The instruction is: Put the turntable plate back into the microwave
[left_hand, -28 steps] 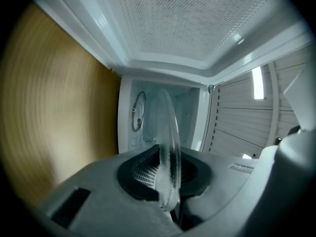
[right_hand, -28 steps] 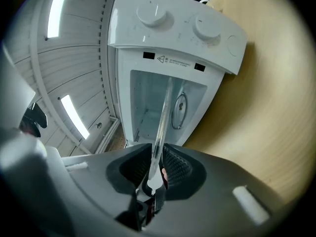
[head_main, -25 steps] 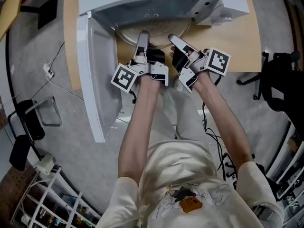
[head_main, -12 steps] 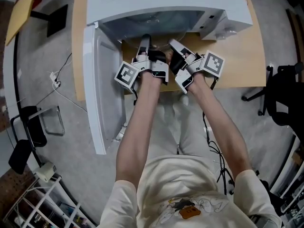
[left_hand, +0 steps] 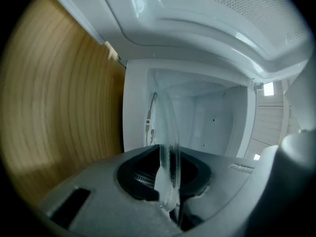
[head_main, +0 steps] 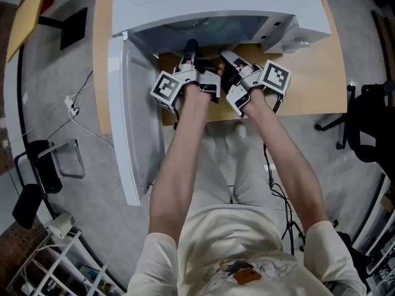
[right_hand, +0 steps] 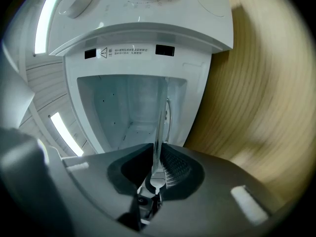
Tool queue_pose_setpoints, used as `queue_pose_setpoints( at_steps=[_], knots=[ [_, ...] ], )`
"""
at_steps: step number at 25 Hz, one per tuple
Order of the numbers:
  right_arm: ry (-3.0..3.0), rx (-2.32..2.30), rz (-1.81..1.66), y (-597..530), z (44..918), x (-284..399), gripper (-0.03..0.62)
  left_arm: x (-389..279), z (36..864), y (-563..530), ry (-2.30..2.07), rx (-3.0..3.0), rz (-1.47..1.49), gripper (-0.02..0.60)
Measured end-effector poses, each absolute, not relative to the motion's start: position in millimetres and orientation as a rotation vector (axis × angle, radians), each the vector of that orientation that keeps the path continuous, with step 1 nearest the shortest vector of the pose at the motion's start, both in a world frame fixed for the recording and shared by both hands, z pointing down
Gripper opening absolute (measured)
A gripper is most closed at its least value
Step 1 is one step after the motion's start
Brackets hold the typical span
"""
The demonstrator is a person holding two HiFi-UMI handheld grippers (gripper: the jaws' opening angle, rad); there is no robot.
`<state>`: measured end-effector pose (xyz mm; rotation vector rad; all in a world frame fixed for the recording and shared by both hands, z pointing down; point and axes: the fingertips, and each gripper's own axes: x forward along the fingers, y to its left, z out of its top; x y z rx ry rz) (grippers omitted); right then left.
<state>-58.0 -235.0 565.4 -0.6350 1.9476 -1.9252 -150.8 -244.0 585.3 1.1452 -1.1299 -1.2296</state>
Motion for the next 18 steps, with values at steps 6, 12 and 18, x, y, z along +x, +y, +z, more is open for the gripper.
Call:
queue_pose_setpoints(
  at_steps=[6,12,18],
  knots=[
    [1.900,-0.682,-1.964,-241.1,566.6,-58.9,0.051,-153.3,583.6,-255.5,-1.151,1.154,-1.194,0.028],
    [1.838,-0.747,-1.986,-254.2,565.6,-57.2,0.043,-144.6,570.4,-255.3,-1.118,1.176,-1.160,0.114],
    [1.814,-0.774,-2.002,-257.4,567.4,-60.4,0.041,-136.2,571.8,-235.0,-1.167,1.188,-1.059,0.054]
  ],
)
